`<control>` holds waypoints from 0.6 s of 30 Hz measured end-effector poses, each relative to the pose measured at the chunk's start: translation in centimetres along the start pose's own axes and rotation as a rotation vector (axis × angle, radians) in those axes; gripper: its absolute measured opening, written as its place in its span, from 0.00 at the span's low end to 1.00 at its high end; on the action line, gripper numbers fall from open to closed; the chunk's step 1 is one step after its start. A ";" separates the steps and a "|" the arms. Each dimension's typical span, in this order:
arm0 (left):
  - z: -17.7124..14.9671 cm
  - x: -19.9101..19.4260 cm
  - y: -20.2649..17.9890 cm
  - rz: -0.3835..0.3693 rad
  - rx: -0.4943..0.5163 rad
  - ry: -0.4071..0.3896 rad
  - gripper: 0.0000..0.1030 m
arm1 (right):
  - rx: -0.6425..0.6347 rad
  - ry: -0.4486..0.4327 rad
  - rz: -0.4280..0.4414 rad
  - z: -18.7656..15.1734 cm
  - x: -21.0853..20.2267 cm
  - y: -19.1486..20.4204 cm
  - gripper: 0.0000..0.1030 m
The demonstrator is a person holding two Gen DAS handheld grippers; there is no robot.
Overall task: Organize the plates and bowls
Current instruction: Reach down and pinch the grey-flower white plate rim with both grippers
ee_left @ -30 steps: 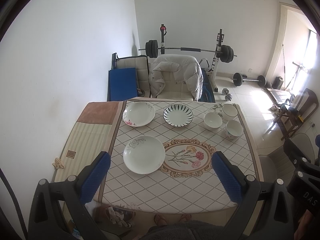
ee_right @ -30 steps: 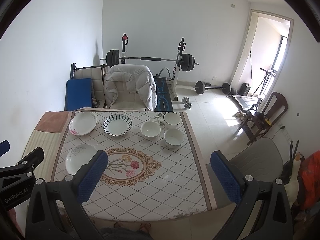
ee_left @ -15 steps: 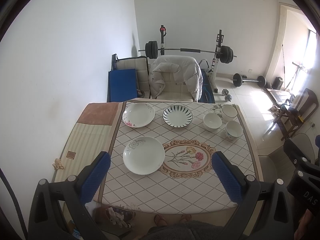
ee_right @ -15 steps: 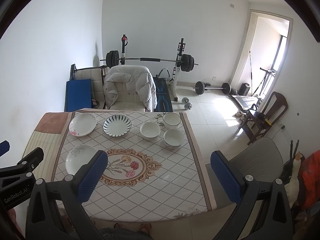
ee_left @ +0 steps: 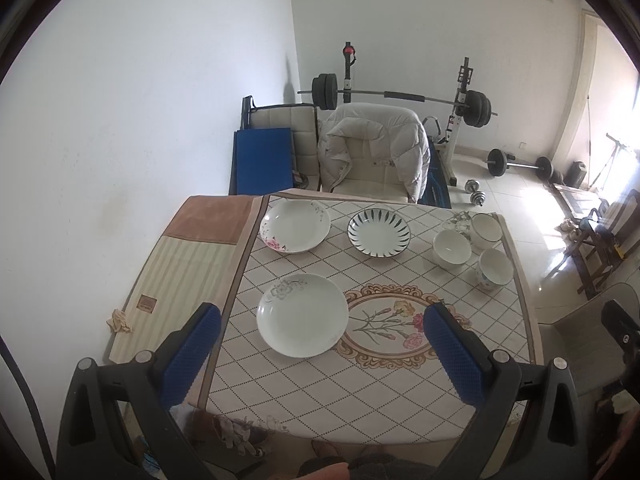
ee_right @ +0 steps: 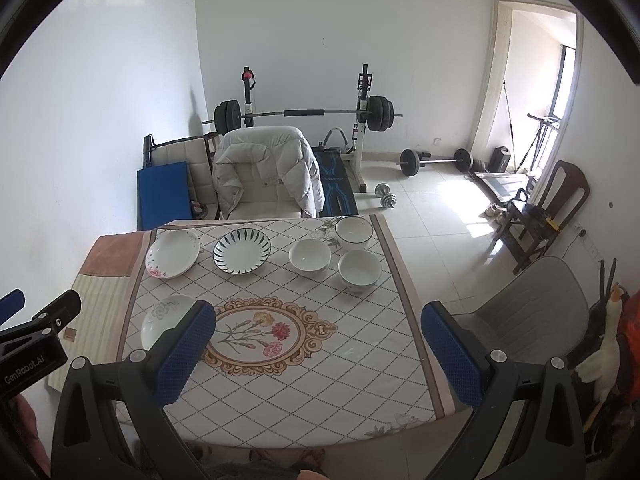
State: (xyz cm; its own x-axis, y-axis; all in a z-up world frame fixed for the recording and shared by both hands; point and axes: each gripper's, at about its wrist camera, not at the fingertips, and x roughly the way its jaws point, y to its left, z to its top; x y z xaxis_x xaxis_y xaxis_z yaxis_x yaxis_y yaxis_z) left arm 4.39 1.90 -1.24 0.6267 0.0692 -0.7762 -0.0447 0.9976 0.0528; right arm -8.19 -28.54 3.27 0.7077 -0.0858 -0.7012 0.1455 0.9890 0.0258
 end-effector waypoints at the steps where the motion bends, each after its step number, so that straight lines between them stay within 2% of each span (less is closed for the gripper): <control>1: -0.2 1.6 0.7 0.023 -0.021 0.034 1.00 | 0.011 0.014 0.022 -0.2 1.3 -0.5 1.00; 4: -0.8 6.3 3.3 0.069 -0.096 0.140 1.00 | 0.037 0.075 0.113 -0.6 5.9 -1.0 1.00; 7: -2.2 10.5 5.6 0.107 -0.170 0.232 0.99 | 0.025 0.226 0.221 -1.6 12.1 -0.4 1.00; 9: -3.6 12.9 7.2 0.079 -0.224 0.295 0.99 | 0.000 0.330 0.277 -2.8 16.5 0.7 1.00; 11: -4.9 15.0 8.7 0.083 -0.272 0.338 0.97 | -0.028 0.416 0.313 -4.1 20.6 2.4 1.00; 14: -6.2 18.3 10.7 0.066 -0.328 0.395 0.96 | -0.052 0.508 0.355 -5.9 25.9 5.1 1.00; 18: -7.0 24.5 13.5 -0.011 -0.421 0.501 0.83 | -0.089 0.610 0.427 -7.7 31.9 9.8 1.00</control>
State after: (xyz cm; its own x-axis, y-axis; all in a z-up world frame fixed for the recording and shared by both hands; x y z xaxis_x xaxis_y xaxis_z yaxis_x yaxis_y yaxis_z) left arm 13.70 17.05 -23.94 0.1953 -0.0517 -0.9794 -0.4045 0.9055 -0.1284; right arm 10.51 -20.69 -24.31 0.1778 0.3635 -0.9145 -0.1308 0.9298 0.3441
